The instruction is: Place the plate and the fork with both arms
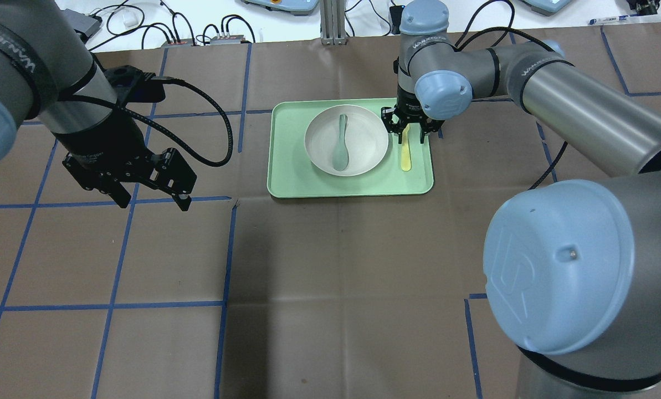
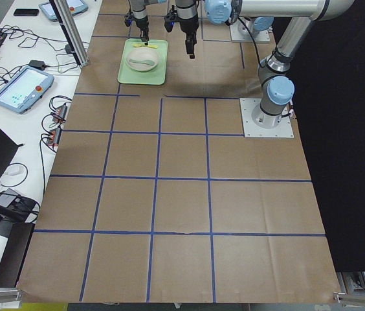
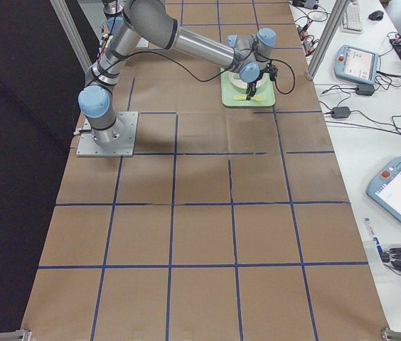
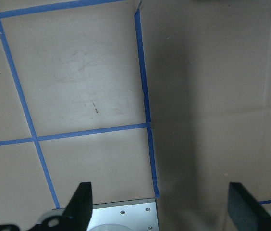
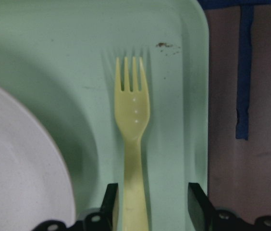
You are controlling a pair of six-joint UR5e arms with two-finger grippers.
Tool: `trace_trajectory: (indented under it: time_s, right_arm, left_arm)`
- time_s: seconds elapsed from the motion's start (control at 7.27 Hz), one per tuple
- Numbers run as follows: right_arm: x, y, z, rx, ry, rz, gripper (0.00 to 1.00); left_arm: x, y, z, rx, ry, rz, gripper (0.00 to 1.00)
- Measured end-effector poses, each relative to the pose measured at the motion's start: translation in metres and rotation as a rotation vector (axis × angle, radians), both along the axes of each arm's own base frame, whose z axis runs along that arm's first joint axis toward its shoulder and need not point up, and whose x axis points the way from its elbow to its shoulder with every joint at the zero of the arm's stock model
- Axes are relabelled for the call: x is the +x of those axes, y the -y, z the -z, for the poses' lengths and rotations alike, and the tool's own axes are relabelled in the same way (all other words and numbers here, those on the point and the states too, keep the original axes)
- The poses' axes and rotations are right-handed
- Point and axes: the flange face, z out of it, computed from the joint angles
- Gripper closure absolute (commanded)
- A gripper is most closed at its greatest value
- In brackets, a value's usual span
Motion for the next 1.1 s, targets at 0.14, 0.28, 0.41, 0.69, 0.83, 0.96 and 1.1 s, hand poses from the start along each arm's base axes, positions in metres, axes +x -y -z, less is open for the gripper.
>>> trace_trajectory:
  time_s: [0.14,0.28,0.41,0.69,0.83,0.96,1.1]
  right_arm:
    - [-0.003,-0.001,-0.014,-0.014,0.002,0.003,0.00]
    - [-0.004,-0.007,-0.034,-0.028,0.005,-0.006,0.00]
    - [-0.008,-0.016,-0.061,-0.037,0.007,-0.037,0.00]
    - [-0.034,-0.047,-0.119,-0.034,0.007,-0.087,0.00]
    - [-0.050,-0.073,-0.147,-0.034,0.008,-0.099,0.00]
    - [-0.059,-0.103,-0.170,-0.039,0.009,-0.103,0.00]
    - [-0.065,-0.133,-0.192,-0.038,0.010,-0.103,0.00]
  left_arm:
    - [0.000,0.000,0.000,0.000,0.000,0.000,0.00]
    - [0.000,0.000,0.000,-0.001,-0.001,0.000,0.00]
    - [0.000,0.000,0.000,-0.001,-0.001,-0.001,0.00]
    - [0.000,0.000,0.000,-0.001,-0.001,0.000,0.00]
    - [0.000,0.000,0.000,-0.001,-0.001,0.000,0.00]
    - [0.000,0.000,0.000,-0.001,-0.001,0.000,0.00]
    - [0.000,0.000,0.000,-0.001,-0.001,-0.001,0.00]
